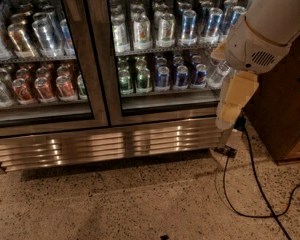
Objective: Open left fridge door
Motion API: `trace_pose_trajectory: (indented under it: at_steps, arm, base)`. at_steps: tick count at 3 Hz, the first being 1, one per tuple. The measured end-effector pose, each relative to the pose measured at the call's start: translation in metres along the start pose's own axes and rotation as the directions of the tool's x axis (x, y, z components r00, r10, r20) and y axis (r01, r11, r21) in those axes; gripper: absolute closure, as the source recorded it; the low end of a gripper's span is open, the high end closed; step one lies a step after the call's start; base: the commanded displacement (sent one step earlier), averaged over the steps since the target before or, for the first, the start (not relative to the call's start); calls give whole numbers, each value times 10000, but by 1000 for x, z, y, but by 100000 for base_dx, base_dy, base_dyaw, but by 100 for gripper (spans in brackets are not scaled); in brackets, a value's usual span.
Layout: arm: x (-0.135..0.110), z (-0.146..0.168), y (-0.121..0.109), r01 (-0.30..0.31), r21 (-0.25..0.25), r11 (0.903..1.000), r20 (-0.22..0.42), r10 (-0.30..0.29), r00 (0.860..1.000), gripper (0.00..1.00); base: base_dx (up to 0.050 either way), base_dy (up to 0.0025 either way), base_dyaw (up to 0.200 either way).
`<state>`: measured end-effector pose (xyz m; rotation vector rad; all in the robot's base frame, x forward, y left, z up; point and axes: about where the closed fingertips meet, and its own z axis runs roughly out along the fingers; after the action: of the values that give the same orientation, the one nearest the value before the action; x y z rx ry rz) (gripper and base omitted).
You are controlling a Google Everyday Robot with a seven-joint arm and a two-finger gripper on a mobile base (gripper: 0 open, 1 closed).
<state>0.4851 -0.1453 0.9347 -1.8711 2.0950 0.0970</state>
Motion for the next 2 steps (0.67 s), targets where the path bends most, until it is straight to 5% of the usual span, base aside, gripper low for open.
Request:
trace_pose_trajectory:
  at_steps: [1,2]
  arm:
    - [-20,9,-2,822,-978,9918,2163,-595,9745,0]
    - [-25,11,-6,1312,-1380,9817,4548,-549,8889,0]
  base:
    - [0,0,0]
    - [0,0,0]
